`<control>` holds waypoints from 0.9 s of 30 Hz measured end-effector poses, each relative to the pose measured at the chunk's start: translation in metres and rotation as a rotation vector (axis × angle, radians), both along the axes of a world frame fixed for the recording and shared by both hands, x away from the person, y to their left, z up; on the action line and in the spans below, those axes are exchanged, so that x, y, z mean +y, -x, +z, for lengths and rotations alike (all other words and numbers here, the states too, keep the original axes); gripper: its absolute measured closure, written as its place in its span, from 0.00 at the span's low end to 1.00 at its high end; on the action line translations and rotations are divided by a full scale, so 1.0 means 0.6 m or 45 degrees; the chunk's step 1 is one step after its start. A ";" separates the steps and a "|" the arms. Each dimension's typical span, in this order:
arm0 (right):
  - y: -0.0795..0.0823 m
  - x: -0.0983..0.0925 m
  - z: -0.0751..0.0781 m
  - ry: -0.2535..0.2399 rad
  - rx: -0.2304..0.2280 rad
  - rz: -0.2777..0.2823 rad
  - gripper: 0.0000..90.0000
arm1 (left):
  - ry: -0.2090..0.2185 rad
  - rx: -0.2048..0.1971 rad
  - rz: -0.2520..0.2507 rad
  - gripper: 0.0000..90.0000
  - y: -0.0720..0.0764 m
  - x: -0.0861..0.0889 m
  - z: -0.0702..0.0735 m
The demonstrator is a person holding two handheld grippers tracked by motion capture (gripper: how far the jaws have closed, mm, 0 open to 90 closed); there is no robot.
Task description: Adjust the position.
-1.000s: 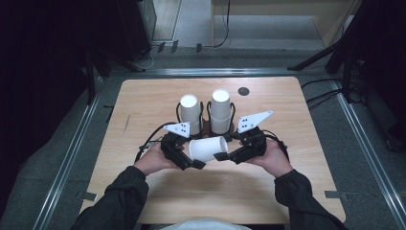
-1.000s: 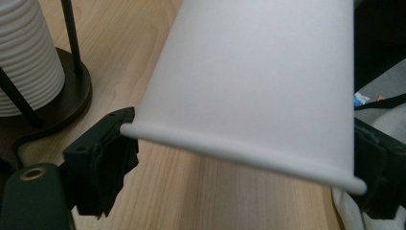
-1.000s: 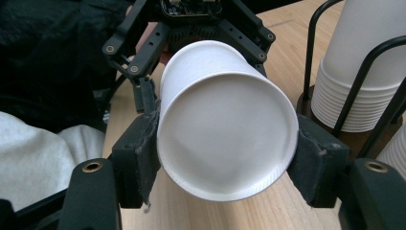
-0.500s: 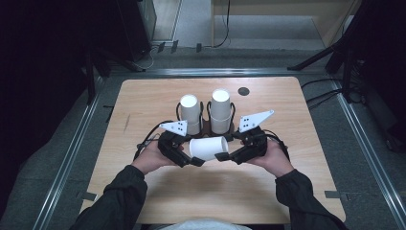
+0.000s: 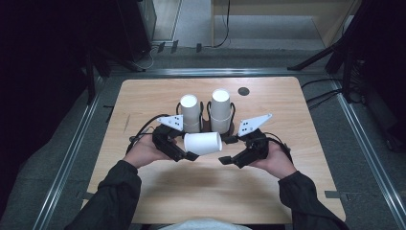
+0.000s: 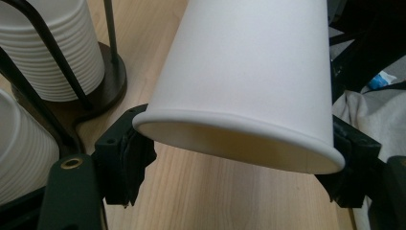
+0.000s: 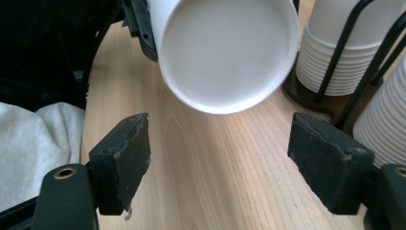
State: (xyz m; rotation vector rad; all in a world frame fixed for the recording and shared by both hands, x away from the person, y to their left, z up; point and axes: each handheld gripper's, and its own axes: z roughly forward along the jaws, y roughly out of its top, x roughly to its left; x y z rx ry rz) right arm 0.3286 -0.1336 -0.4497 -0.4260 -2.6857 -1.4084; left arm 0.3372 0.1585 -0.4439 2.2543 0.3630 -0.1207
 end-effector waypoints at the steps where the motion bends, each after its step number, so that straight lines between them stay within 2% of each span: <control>1: 0.000 -0.001 -0.001 0.008 0.005 -0.006 0.25 | -0.009 0.002 -0.001 0.26 -0.001 -0.001 0.001; 3: 0.002 -0.002 -0.006 0.037 -0.001 -0.012 0.26 | -0.045 0.002 -0.013 0.26 -0.004 -0.004 0.002; 9: 0.004 -0.004 -0.012 0.066 -0.015 -0.025 0.26 | -0.156 0.016 -0.044 0.26 -0.014 -0.018 -0.004; 11: 0.005 -0.005 -0.014 0.073 -0.019 -0.030 0.26 | -0.178 0.015 -0.058 0.26 -0.016 -0.023 -0.007; 15: 0.009 -0.007 -0.016 0.088 -0.026 -0.039 0.26 | -0.200 0.045 -0.088 0.26 -0.019 -0.033 -0.012; 18: 0.010 -0.008 -0.020 0.096 -0.025 -0.045 0.26 | -0.256 0.043 -0.113 0.26 -0.021 -0.042 -0.017; 20: 0.009 -0.008 -0.021 0.097 -0.025 -0.043 0.26 | -0.263 0.059 -0.125 0.26 -0.023 -0.048 -0.020; 25: 0.008 -0.002 -0.029 0.123 -0.020 -0.037 0.26 | -0.349 0.059 -0.159 0.26 -0.025 -0.062 -0.029; 27: 0.008 0.002 -0.032 0.137 -0.023 -0.034 0.26 | -0.364 0.052 -0.158 0.26 -0.024 -0.065 -0.032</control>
